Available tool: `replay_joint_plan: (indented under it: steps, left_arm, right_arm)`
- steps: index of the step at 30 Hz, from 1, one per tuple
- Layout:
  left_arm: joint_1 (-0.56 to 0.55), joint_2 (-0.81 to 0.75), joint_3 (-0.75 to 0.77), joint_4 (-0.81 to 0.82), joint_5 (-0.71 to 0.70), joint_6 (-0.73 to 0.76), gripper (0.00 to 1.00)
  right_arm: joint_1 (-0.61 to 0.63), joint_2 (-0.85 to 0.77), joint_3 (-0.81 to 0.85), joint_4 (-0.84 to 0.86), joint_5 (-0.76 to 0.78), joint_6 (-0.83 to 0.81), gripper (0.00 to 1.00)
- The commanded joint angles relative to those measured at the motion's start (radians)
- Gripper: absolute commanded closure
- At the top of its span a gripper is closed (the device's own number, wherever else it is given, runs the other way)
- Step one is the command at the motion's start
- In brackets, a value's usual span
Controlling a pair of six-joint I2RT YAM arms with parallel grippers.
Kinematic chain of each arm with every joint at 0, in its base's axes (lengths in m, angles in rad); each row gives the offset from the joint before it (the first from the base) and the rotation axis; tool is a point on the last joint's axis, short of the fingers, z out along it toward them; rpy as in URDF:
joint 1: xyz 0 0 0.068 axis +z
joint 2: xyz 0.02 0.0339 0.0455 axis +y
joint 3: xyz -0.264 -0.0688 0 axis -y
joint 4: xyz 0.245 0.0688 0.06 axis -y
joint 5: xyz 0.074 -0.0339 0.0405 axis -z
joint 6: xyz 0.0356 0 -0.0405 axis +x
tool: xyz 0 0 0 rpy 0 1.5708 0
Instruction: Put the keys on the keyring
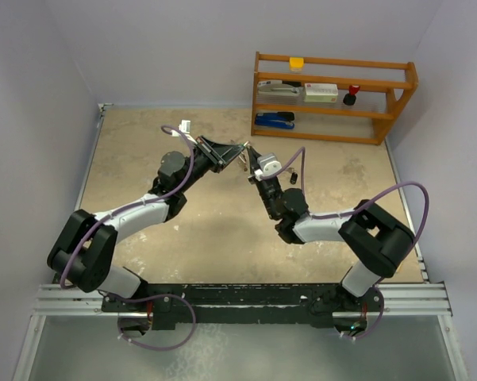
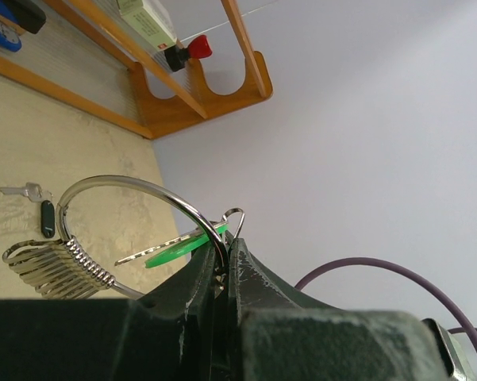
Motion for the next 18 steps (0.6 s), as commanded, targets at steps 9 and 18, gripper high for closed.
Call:
replay_joint_plan:
  steps: [9, 18]
  left_arm:
    - [0.009, 0.025, -0.018, 0.038, 0.078, -0.025, 1.0]
    - [0.01, 0.032, -0.021, 0.04, 0.09, -0.022, 1.0]
  right_arm:
    - [-0.071, -0.037, 0.072, 0.213, 0.083, -0.032, 1.0]
    - [-0.079, -0.041, 0.09, 0.196, 0.08, -0.034, 1.0]
